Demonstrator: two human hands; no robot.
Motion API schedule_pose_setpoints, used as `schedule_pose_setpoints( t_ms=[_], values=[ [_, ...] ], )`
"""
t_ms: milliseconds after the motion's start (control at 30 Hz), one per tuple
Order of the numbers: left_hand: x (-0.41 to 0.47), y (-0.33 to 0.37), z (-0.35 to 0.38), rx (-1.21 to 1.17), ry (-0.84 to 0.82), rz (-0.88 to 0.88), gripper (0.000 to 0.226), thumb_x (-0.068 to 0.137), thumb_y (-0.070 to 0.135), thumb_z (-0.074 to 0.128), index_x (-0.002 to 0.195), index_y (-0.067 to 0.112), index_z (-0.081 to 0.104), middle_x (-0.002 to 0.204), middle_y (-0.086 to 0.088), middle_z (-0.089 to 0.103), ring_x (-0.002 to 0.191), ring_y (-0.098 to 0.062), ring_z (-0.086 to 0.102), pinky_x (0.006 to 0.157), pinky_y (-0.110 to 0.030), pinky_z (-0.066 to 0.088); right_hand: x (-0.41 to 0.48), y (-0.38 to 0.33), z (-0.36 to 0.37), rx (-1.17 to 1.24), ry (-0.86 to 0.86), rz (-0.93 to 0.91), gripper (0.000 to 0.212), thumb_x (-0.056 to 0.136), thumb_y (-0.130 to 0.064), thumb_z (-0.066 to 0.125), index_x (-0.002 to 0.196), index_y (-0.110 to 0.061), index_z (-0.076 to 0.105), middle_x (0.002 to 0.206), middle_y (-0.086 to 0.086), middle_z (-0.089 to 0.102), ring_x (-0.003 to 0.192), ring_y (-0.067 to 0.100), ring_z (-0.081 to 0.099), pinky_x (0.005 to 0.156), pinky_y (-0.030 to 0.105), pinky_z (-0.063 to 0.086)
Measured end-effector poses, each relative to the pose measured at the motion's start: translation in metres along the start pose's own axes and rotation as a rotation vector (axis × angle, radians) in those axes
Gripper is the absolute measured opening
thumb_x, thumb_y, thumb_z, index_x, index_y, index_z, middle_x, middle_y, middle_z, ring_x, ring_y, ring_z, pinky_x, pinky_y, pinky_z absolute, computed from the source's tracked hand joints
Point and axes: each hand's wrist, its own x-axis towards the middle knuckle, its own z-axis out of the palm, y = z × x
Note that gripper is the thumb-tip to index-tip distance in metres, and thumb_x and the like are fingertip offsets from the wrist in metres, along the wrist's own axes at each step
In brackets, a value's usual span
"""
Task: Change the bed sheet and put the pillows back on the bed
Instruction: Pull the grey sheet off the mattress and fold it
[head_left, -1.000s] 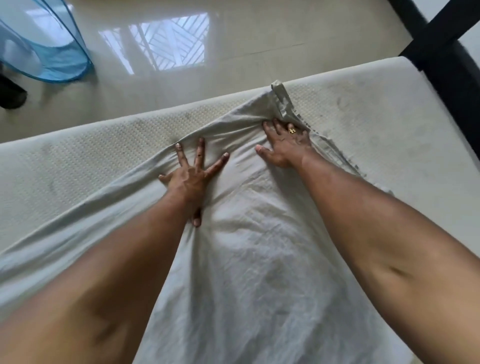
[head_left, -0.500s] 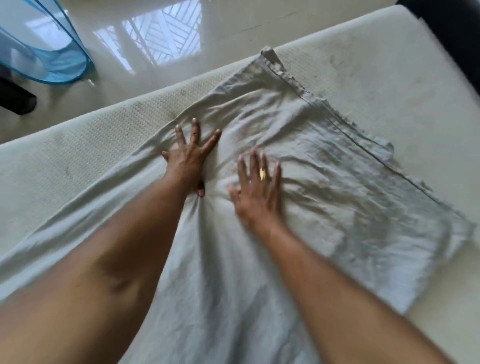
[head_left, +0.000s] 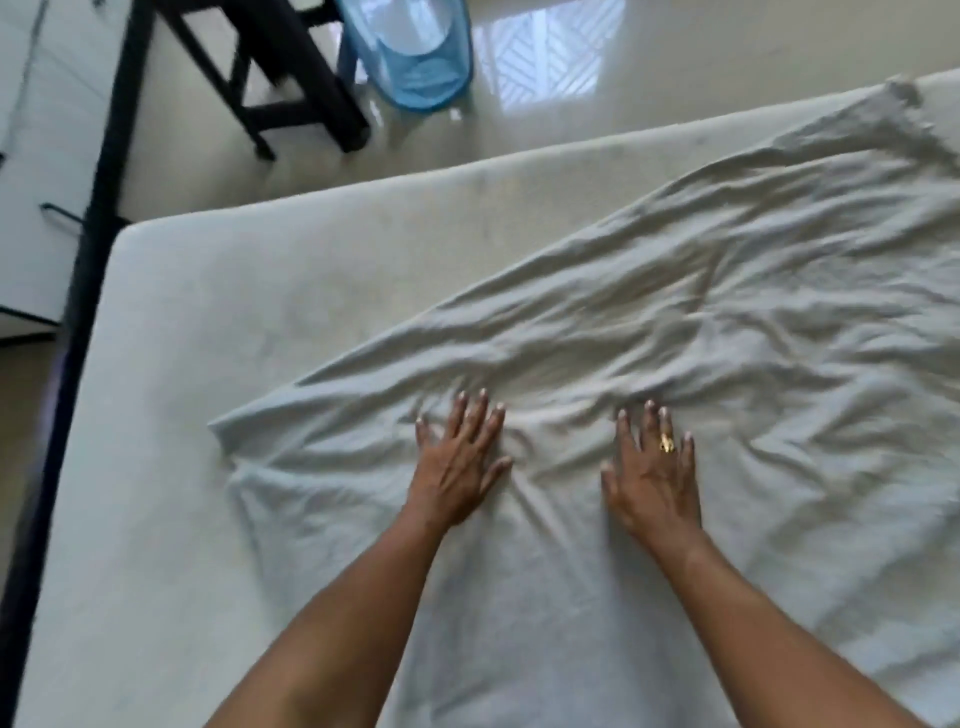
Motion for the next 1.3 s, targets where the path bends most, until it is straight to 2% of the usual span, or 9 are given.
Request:
schedule_pose_setpoints(
  t_ms=[100, 267, 400, 567, 667, 800, 933, 1100, 1300],
  values=[
    [-0.013, -0.076, 0.007, -0.011, 0.018, -0.065, 0.066, 0.102, 0.062, 0.021, 0.161, 0.037, 0.004, 0.171, 0.007, -0.007, 0.157, -0.020, -0.006, 0.110, -0.078, 0.016, 0.015, -0.081, 0.021, 0.017, 0.010, 0.056, 0.075, 0.096, -0.039, 0.058, 0.162, -0.017, 0.028, 0.169, 0.024, 0.012, 0.155, 0.044, 0.014, 0.121, 0.065, 0.016],
    [-0.073, -0.249, 0.022, -0.225, 0.003, -0.556, 0.063, 0.102, 0.063, 0.030, 0.157, 0.052, 0.001, 0.170, 0.011, -0.009, 0.156, -0.031, -0.003, 0.104, -0.083, 0.013, 0.001, -0.257, 0.060, -0.028, -0.049, -0.083, 0.075, 0.097, -0.049, 0.044, 0.164, -0.032, 0.013, 0.171, 0.017, -0.005, 0.155, 0.049, 0.000, 0.115, 0.074, 0.005],
    [-0.119, -0.322, 0.005, -0.230, -0.097, -0.794, 0.065, 0.104, 0.058, 0.030, 0.159, 0.027, 0.018, 0.165, -0.025, 0.010, 0.149, -0.051, 0.013, 0.107, -0.081, 0.020, -0.037, -0.336, 0.069, -0.031, -0.189, -0.305, 0.078, 0.098, -0.048, 0.048, 0.163, -0.036, 0.006, 0.172, 0.007, -0.012, 0.157, 0.037, -0.011, 0.119, 0.071, -0.002],
    [-0.174, -0.288, 0.020, -0.048, -0.063, -0.238, 0.074, 0.102, 0.057, 0.036, 0.161, 0.035, -0.003, 0.168, -0.020, -0.006, 0.154, -0.044, 0.004, 0.110, -0.071, 0.025, -0.134, -0.350, 0.077, 0.049, -0.346, -0.284, 0.082, 0.096, -0.036, 0.055, 0.162, -0.039, 0.007, 0.170, 0.005, -0.021, 0.156, 0.035, -0.019, 0.122, 0.067, 0.001],
    [-0.206, -0.256, 0.041, -0.011, -0.325, -0.360, 0.084, 0.101, 0.051, 0.043, 0.161, 0.023, -0.008, 0.165, -0.029, 0.003, 0.148, -0.051, 0.018, 0.104, -0.070, 0.039, -0.186, -0.340, 0.075, 0.032, -0.492, -0.349, 0.068, 0.100, -0.034, 0.050, 0.161, -0.036, 0.020, 0.171, 0.003, -0.018, 0.156, 0.035, -0.019, 0.121, 0.065, 0.006],
    [-0.207, -0.213, 0.012, 0.250, -0.525, -0.352, 0.047, 0.098, 0.022, 0.045, 0.142, 0.007, 0.053, 0.131, -0.022, 0.063, 0.110, -0.040, 0.067, 0.097, -0.065, 0.048, -0.202, -0.313, 0.051, 0.183, -0.560, -0.256, 0.036, 0.101, -0.032, 0.048, 0.133, -0.024, 0.063, 0.162, 0.001, 0.039, 0.151, 0.024, 0.033, 0.113, 0.043, 0.040],
    [-0.178, -0.175, -0.027, 0.247, -0.448, -0.153, 0.037, 0.094, 0.018, 0.048, 0.126, 0.014, 0.065, 0.120, -0.013, 0.070, 0.103, -0.033, 0.070, 0.090, -0.055, 0.056, -0.175, -0.280, 0.017, 0.236, -0.503, 0.055, 0.026, 0.097, -0.037, 0.053, 0.113, -0.024, 0.071, 0.119, 0.003, 0.070, 0.114, 0.026, 0.064, 0.092, 0.033, 0.050],
    [-0.116, -0.131, -0.084, 0.101, -0.261, 0.069, 0.022, 0.095, 0.020, 0.048, 0.099, 0.012, 0.068, 0.098, -0.007, 0.071, 0.087, -0.025, 0.068, 0.075, -0.034, 0.056, -0.129, -0.207, -0.030, 0.330, -0.344, 0.299, 0.037, 0.096, -0.034, 0.057, 0.129, -0.021, 0.066, 0.140, 0.006, 0.061, 0.130, 0.027, 0.055, 0.107, 0.033, 0.044],
    [0.008, -0.083, -0.113, 0.039, -0.180, 0.248, 0.042, 0.099, 0.033, 0.055, 0.136, 0.013, 0.052, 0.125, -0.015, 0.060, 0.112, -0.031, 0.060, 0.092, -0.046, 0.054, -0.085, -0.097, -0.035, 0.344, -0.419, 0.573, 0.072, 0.100, -0.044, 0.052, 0.162, -0.028, 0.019, 0.169, 0.020, 0.003, 0.153, 0.045, 0.015, 0.122, 0.051, 0.027]
  ],
)
